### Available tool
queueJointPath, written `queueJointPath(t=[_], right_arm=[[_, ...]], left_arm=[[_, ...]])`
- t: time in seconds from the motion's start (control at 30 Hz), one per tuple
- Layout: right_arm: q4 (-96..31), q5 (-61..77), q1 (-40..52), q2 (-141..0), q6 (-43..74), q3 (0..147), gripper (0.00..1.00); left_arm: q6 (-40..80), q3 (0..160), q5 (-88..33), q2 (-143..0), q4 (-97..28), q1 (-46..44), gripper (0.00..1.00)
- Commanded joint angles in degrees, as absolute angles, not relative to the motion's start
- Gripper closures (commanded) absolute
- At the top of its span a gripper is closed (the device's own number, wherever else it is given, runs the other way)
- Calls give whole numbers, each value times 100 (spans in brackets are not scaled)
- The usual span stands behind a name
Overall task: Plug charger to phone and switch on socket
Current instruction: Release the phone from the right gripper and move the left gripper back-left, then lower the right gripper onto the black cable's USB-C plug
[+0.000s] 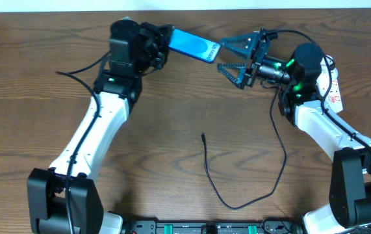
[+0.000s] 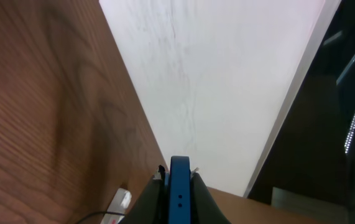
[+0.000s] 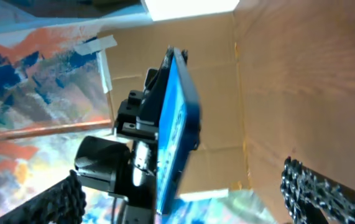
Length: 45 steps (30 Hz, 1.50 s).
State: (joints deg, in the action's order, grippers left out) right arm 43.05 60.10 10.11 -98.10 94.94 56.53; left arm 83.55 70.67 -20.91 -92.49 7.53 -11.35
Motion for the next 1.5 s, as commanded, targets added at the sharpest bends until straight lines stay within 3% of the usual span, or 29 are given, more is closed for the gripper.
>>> queueJointPath(t=[0.0,0.13,0.33,0.53,0.97,1.23,1.47], right_arm=[[4104,6101,972,-9784,8383,5732,1],[3920,6101,972,-9784,7719,5732,1],[3570,6038,974,-9784,6788,5732,1],[3044,5857,978,-9784,6171,5732,1],[1175,4593,1356,-9784,4884,5734,1],[-910,2788,2368,-9784,3879,5734,1],[-1754,1573,3286,-9784,3701,5734,1]], left_arm=[[8036,7111,-3258,-9214,801,-762,93],[7784,7111,-4589,-9214,779,-381,93],[5616,7111,-7019,-9216,784,209,93],[4569,7111,-8392,-9216,784,598,93],[4309,7109,-8549,-9216,784,921,93],[4307,7105,-8455,-9216,784,921,93],[4309,7081,-8440,-9216,784,919,93]])
